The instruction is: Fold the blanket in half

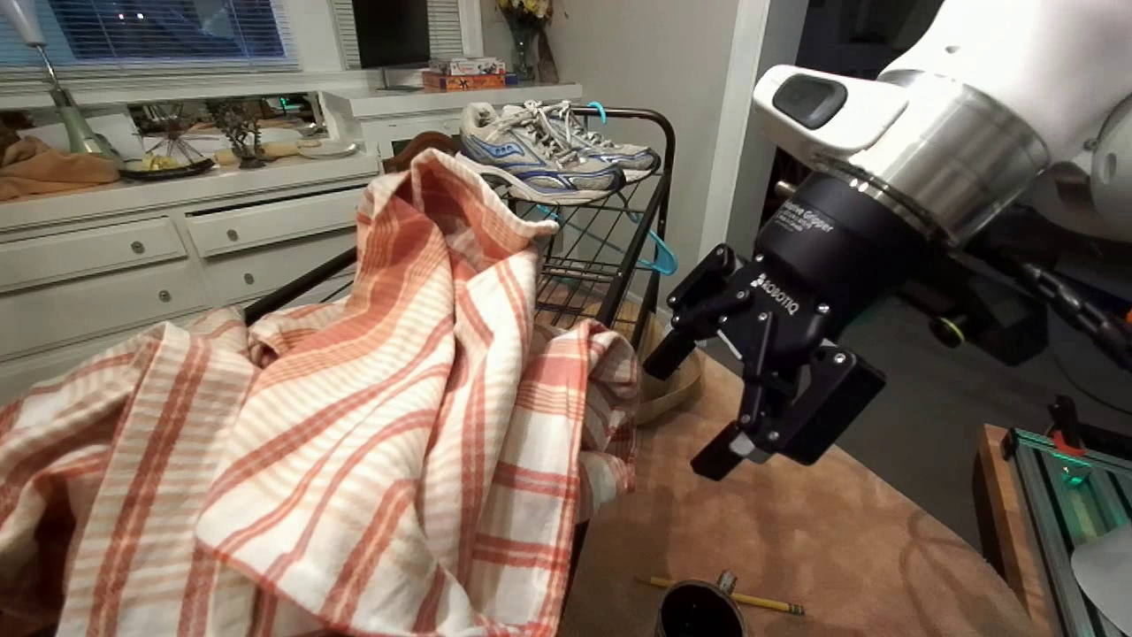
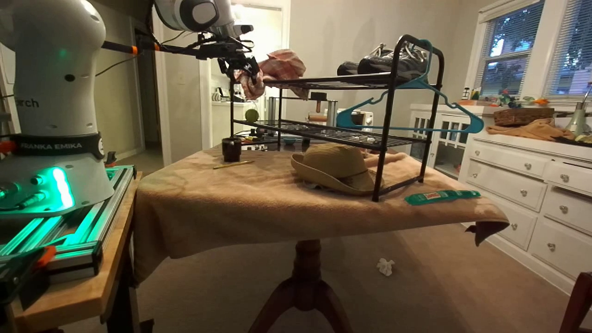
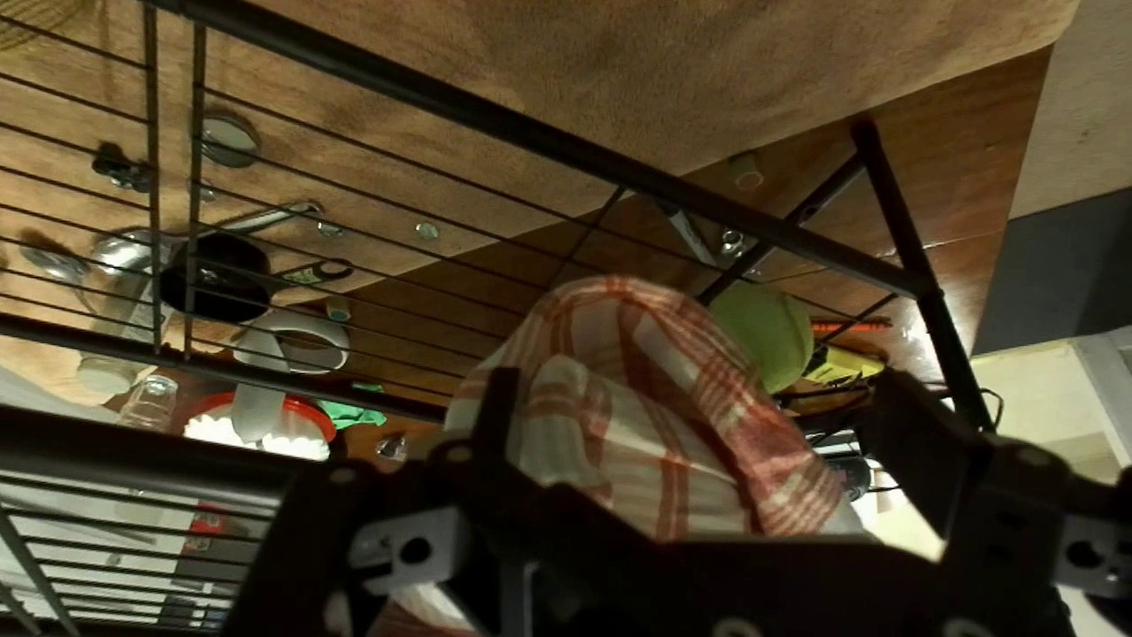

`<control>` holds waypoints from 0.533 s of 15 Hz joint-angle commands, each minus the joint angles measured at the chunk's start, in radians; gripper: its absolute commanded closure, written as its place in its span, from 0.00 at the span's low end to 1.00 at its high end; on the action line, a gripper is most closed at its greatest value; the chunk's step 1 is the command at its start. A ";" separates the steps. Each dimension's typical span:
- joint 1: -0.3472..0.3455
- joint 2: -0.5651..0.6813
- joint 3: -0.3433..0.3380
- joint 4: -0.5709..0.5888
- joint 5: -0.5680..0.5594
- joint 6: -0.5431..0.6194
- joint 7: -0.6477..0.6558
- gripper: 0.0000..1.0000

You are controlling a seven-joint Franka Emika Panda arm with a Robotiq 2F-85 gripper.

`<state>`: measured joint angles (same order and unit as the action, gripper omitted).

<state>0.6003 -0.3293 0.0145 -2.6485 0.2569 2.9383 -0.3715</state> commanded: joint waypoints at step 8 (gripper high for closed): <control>0.110 0.116 -0.085 0.038 0.048 0.141 -0.049 0.00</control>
<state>0.6718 -0.2637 -0.0559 -2.6327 0.2741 3.0237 -0.3990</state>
